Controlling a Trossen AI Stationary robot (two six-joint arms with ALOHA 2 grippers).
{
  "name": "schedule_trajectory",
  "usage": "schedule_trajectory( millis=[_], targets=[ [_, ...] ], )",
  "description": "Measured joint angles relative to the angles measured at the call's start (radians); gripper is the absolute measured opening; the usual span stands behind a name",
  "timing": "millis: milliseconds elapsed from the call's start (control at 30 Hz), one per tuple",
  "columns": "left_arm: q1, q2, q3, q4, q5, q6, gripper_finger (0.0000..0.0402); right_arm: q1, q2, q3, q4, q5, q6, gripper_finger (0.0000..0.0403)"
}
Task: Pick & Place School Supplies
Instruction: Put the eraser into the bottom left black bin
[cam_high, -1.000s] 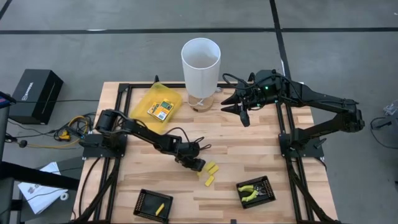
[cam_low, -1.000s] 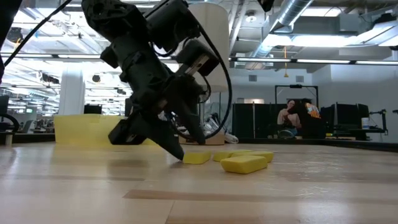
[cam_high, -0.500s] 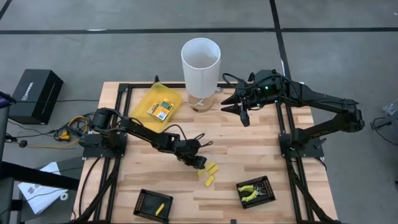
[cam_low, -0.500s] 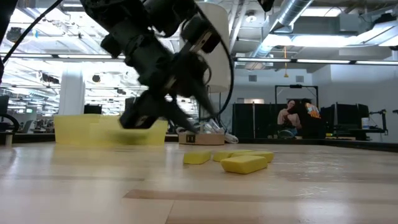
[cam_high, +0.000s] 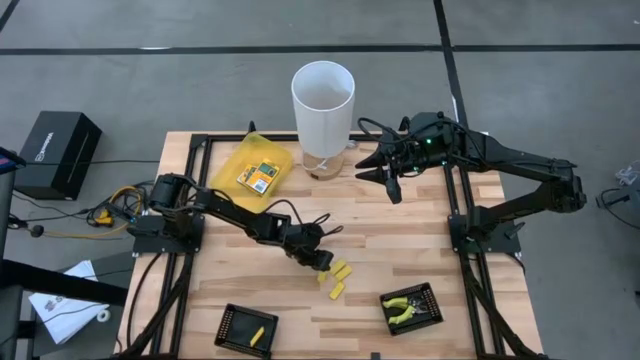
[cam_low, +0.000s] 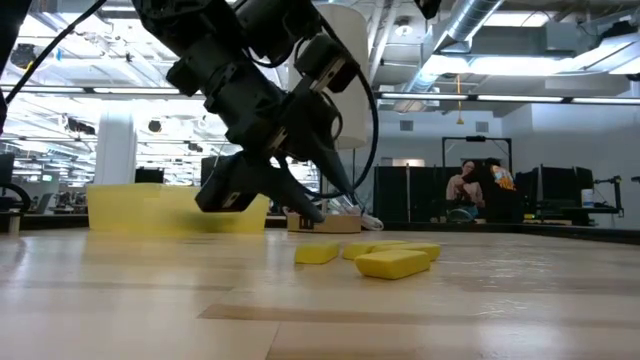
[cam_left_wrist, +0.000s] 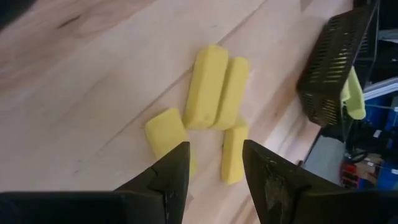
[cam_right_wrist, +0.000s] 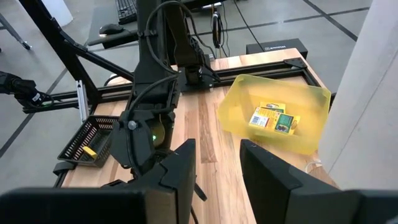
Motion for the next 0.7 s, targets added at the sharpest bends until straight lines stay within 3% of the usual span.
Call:
schedule_trajectory(
  millis=[700],
  targets=[
    [-0.011,0.053,0.003,0.028,0.04,0.0,0.0145,0.0,0.0,0.0,-0.001,0.0,-0.001,0.0118]
  ],
)
